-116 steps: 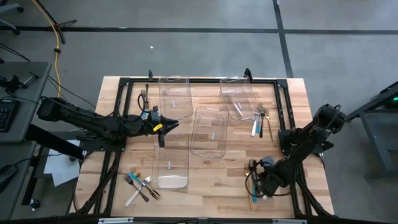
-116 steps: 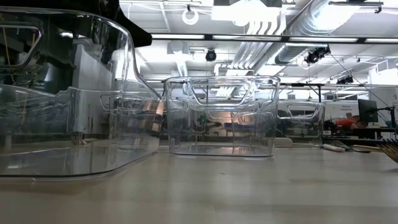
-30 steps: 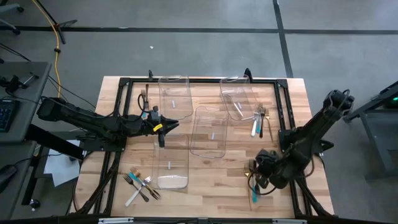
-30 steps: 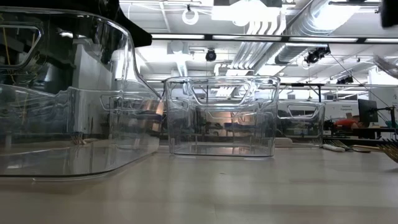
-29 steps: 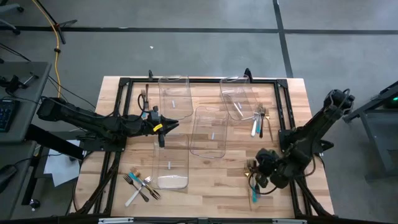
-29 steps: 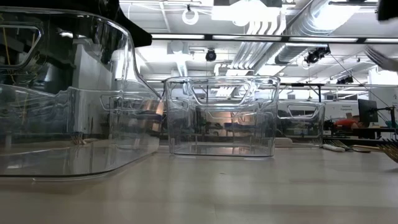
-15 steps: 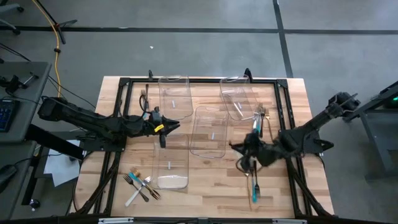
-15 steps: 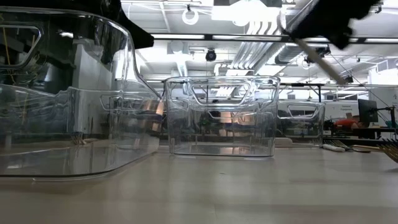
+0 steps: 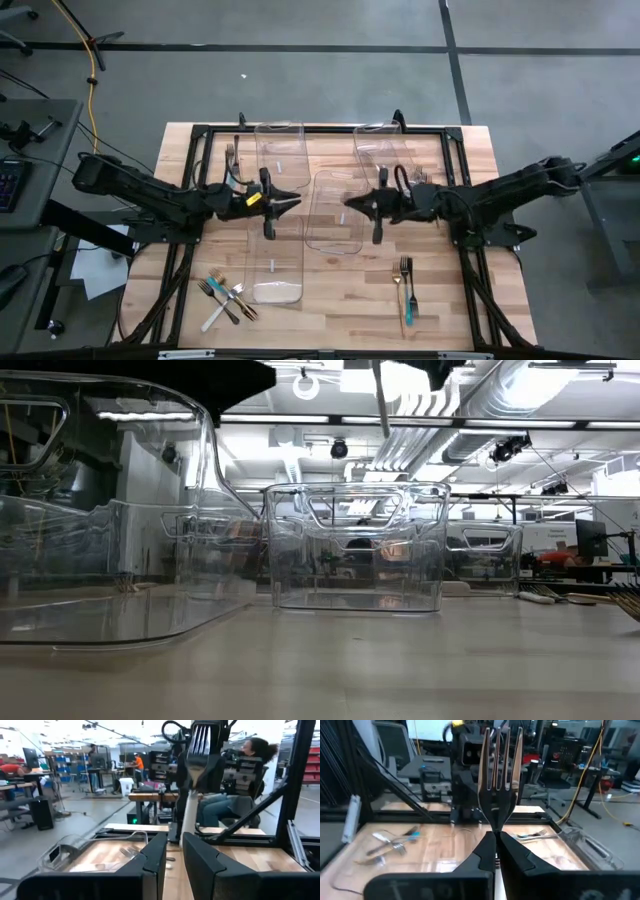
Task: Sort silverware by color (type)
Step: Put the white fork into the top right transparent bin
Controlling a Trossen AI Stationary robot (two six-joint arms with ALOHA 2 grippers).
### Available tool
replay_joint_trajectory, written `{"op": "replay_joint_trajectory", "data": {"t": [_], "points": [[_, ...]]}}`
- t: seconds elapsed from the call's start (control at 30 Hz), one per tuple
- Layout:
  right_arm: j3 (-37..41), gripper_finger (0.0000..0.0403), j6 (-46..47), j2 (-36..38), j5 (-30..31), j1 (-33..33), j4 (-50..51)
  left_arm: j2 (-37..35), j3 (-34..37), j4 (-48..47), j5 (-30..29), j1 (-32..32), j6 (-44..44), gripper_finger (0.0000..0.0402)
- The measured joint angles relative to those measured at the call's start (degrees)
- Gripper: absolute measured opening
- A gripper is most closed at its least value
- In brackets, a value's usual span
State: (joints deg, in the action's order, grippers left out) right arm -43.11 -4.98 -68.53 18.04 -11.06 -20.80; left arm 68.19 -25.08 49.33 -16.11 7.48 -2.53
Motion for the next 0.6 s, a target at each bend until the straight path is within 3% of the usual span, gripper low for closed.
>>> {"op": "replay_joint_trajectory", "data": {"t": [0.37, 0.6], "points": [[0.00, 0.0001, -5.59, -9.85, -2.13, 2.47, -7.71, 0.70, -3.76, -0.41, 5.66, 0.03, 1.85, 0.0056], [0.00, 0.0001, -5.39, -10.34, -2.04, 3.66, -8.30, 0.69, -3.98, -5.09, 5.99, -0.69, 2.19, 0.0056]]}}
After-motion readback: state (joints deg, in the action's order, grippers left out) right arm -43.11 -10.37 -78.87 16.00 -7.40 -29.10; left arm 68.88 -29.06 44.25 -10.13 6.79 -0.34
